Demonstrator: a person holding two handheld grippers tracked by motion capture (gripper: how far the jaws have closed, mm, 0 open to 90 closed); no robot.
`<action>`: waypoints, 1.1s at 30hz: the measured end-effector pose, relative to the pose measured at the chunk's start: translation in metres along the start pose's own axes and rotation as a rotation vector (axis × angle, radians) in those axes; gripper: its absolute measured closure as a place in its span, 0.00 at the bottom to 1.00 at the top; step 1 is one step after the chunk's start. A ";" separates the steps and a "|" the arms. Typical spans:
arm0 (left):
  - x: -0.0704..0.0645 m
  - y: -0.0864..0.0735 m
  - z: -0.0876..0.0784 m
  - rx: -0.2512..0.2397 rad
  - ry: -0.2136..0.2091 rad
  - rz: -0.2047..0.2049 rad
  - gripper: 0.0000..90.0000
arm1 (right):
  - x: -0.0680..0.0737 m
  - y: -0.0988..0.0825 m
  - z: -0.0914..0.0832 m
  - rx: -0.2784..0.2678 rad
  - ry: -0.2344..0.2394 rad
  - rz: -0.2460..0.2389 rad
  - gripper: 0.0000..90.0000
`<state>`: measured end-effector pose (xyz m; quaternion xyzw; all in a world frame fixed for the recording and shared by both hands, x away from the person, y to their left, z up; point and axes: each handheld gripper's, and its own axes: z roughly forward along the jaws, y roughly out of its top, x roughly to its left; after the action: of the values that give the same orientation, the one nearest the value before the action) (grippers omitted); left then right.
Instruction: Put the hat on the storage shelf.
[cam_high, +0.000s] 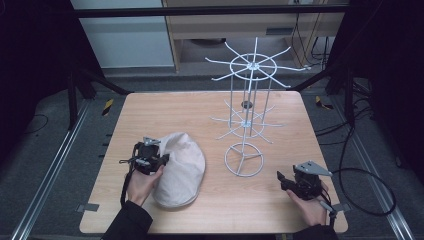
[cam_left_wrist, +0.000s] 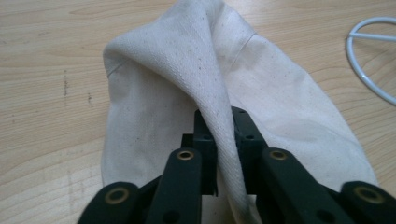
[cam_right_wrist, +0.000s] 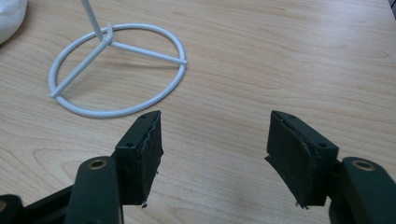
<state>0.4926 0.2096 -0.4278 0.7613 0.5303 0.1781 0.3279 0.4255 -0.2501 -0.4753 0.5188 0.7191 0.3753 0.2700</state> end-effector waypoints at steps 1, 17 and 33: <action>0.000 0.000 0.000 -0.002 -0.003 -0.002 0.96 | 0.000 0.000 0.000 0.000 0.000 0.000 0.40; 0.004 0.000 -0.028 -0.146 -0.075 -0.015 0.98 | -0.002 -0.001 0.000 0.001 -0.002 0.008 0.40; -0.006 0.001 -0.076 -0.305 -0.135 0.036 0.98 | -0.004 -0.002 -0.003 -0.013 -0.003 0.012 0.39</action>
<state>0.4442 0.2273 -0.3723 0.7224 0.4600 0.2108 0.4713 0.4237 -0.2547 -0.4754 0.5219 0.7131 0.3807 0.2723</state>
